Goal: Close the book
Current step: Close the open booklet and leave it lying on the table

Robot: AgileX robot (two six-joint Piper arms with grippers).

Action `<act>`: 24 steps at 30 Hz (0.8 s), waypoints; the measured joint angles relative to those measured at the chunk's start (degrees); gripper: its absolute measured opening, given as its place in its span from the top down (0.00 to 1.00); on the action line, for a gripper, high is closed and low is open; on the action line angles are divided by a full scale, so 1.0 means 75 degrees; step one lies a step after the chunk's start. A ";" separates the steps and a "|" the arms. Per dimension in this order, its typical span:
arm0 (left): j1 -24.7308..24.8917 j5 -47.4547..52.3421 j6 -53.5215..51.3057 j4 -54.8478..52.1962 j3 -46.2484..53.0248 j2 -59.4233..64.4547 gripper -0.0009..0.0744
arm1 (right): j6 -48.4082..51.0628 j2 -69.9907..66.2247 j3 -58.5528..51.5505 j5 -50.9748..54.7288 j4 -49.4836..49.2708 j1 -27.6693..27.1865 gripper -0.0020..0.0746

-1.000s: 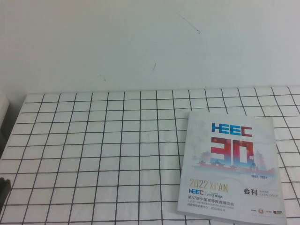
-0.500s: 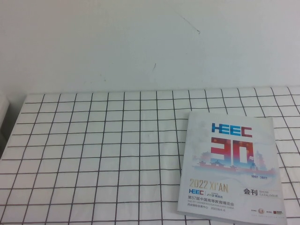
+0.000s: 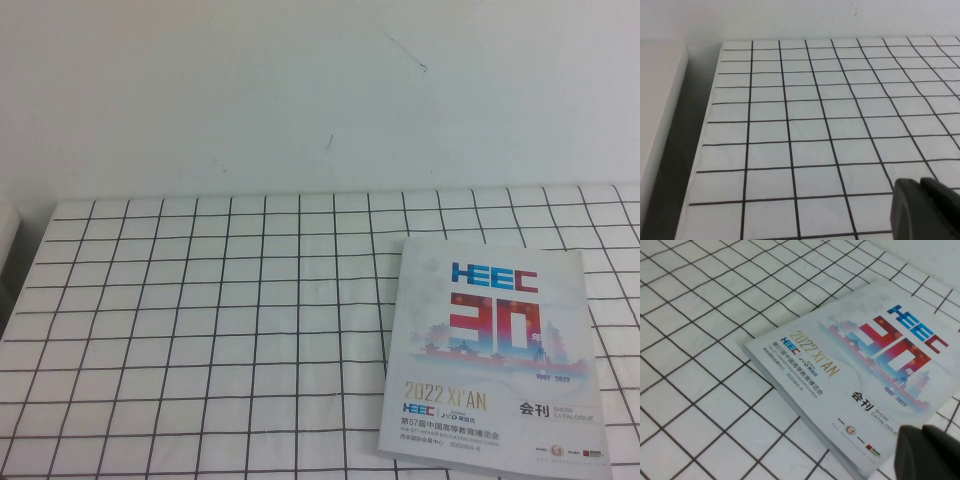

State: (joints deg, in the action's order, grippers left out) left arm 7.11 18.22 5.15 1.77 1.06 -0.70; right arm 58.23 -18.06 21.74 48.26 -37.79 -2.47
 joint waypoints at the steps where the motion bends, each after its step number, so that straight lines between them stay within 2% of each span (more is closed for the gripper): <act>1: 0.0000 0.0000 0.0074 0.0000 0.0000 0.0000 0.99 | 0.0000 0.0000 0.0000 0.0000 0.0000 0.0000 0.98; 11: -0.0297 0.0044 0.0212 -0.0026 -0.0005 0.0000 0.99 | 0.0000 0.0000 0.0000 0.0000 0.0000 0.0000 0.98; 17: 0.0010 0.0060 0.0212 -0.0026 -0.0005 0.0000 0.99 | 0.0000 0.0000 0.0000 0.0000 0.0000 0.0000 0.98; 24: 0.0022 0.0060 0.0127 -0.0026 -0.0017 0.0000 0.99 | 0.0000 0.0000 0.0000 0.0000 0.0000 0.0000 0.98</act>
State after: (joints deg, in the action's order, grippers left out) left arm 7.27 18.67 6.10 1.57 0.93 -0.70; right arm 58.23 -18.06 21.74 48.26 -37.79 -2.47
